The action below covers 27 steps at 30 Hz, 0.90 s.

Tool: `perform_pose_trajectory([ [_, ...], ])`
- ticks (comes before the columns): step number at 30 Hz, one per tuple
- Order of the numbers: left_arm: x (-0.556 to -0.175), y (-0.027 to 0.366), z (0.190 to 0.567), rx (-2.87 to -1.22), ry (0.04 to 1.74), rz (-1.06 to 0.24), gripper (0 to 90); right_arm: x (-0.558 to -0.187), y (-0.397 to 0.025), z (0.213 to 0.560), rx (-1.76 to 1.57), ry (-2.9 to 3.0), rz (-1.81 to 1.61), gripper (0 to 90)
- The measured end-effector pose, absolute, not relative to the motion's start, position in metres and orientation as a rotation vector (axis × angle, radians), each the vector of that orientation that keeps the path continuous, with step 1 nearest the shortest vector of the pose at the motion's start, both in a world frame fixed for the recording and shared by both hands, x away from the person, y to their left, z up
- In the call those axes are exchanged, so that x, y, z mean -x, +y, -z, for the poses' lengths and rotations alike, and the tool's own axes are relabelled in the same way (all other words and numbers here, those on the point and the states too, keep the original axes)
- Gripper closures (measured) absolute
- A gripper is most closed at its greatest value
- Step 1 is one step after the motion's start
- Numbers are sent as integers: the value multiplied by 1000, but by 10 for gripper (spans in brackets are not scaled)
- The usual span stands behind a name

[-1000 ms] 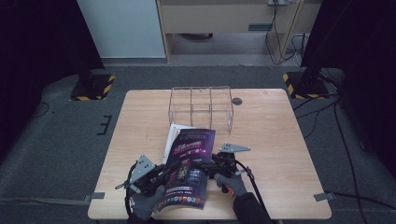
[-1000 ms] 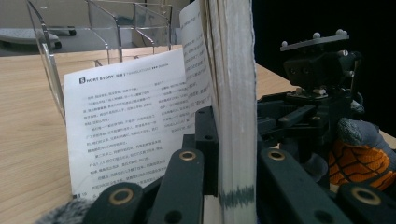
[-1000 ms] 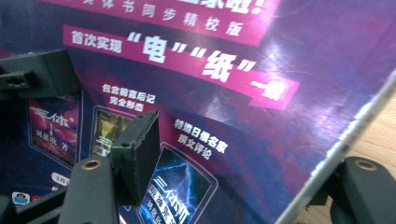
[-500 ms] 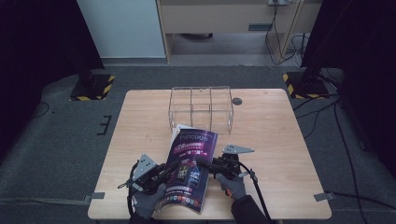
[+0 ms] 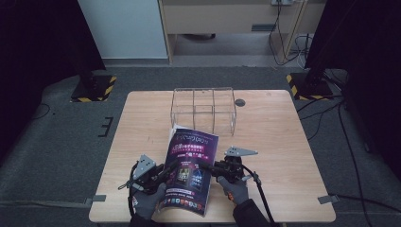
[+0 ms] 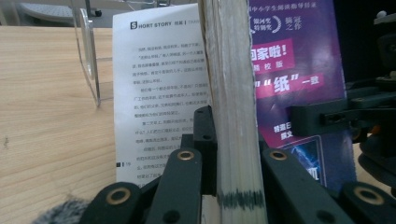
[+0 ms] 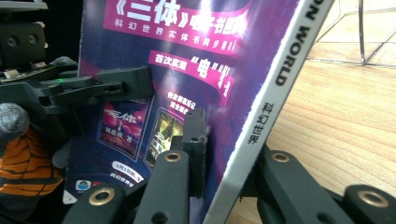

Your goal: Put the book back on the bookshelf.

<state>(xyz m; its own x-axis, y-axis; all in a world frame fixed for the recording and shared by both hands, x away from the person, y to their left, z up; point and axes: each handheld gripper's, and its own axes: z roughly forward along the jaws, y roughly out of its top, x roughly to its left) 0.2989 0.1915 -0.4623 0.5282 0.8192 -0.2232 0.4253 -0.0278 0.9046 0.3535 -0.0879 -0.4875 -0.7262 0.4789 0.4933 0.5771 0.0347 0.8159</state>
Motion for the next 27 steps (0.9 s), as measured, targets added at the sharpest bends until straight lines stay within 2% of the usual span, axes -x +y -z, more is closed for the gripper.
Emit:
perform_pose_trajectory([
  [6,-302,195,466,-1641,1092,-424,783,-353,-88,484,1131,-2184,1802,804],
  [14,-304,202,468,-1623,1103,-392,695,-351,-88,474,1124,-2182,1808,828],
  [17,-305,203,469,-1618,1110,-393,641,-350,-88,470,1115,-2190,1815,829],
  [19,-305,204,469,-1611,1118,-385,568,-348,-88,467,1106,-2192,1822,830],
  [20,-305,205,470,-1607,1122,-385,568,-348,-88,467,1106,-2192,1822,830],
  [21,-305,206,470,-1606,1129,-392,519,-346,-88,464,1099,-2189,1831,830],
  [24,-305,210,470,-1591,1140,-401,450,-345,-88,461,1082,-2188,1845,830],
  [27,-305,214,470,-1574,1153,-426,431,-343,-88,457,1074,-2187,1861,830],
])
